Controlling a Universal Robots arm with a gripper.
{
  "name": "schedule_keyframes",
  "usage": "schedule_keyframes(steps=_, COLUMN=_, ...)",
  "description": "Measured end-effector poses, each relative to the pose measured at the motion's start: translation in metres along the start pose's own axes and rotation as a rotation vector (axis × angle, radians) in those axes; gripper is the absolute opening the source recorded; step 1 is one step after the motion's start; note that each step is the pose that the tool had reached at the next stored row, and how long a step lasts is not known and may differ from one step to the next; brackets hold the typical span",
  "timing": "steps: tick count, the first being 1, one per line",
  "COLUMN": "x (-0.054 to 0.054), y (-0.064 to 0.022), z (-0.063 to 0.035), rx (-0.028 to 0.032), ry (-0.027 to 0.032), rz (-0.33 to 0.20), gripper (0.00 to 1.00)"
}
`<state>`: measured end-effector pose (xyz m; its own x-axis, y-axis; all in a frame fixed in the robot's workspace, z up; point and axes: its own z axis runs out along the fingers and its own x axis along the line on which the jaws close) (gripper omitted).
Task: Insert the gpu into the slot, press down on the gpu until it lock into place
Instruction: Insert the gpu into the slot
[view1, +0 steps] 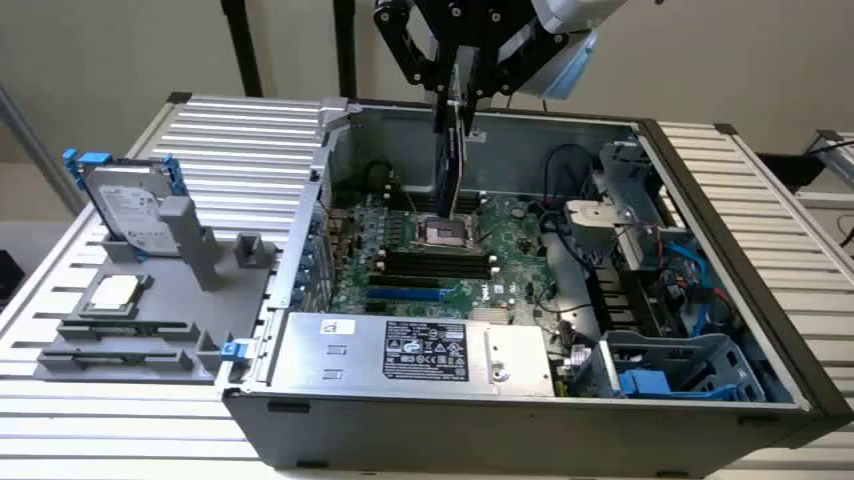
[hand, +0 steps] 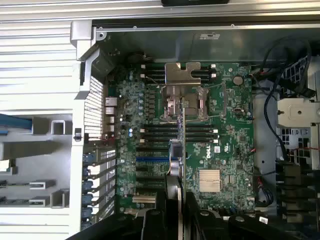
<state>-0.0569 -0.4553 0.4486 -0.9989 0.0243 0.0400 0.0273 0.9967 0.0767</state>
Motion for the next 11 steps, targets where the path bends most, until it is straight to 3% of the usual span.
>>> schedule_keyframes(steps=11, x=0.0, y=0.0, z=0.0, rx=-0.0001, ry=-0.0001, rz=0.0, gripper=0.26)
